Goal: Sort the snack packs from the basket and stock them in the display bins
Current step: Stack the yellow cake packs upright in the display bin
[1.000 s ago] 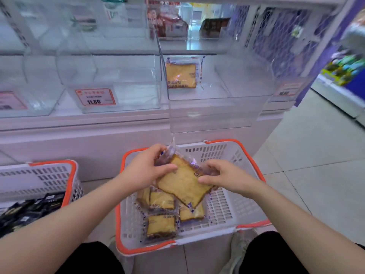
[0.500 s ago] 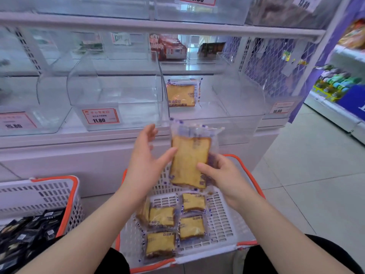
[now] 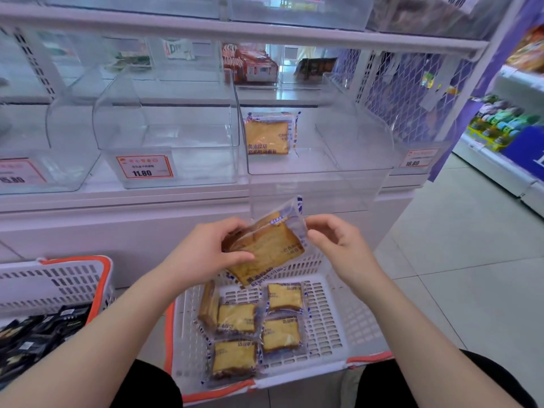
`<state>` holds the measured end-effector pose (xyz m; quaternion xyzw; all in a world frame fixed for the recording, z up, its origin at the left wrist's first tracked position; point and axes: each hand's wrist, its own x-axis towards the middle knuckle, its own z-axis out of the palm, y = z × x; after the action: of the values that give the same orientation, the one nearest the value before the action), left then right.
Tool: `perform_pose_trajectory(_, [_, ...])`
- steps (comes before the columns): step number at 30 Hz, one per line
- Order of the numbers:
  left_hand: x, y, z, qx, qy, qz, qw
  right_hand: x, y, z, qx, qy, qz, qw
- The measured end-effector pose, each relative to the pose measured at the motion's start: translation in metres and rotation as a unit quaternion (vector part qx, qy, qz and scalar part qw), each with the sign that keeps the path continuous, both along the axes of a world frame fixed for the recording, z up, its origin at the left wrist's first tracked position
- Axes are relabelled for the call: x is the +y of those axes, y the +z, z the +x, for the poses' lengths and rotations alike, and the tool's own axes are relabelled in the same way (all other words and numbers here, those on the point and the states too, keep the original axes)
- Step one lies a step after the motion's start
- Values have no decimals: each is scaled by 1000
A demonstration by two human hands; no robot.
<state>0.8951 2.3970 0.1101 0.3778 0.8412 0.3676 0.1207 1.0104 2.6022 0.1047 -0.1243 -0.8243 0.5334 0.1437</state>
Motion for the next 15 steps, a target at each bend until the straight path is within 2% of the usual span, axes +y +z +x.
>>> perform_pose_trajectory(6, [-6, 3, -6, -4, -12, -6, 1000, 0, 0, -7, 10, -21, 42, 999])
perform_pose_trajectory(10, [-7, 10, -11, -22, 4, 35, 999, 6, 7, -9, 59, -68, 122, 989])
perform_pose_trajectory(13, [-10, 10, -10, 58, -9, 10, 998, 6, 8, -6, 31, 25, -6, 999])
perform_pose_trajectory(15, [-11, 8, -7, 81, -21, -4, 996, 2, 4, -6, 3, 89, -45, 995])
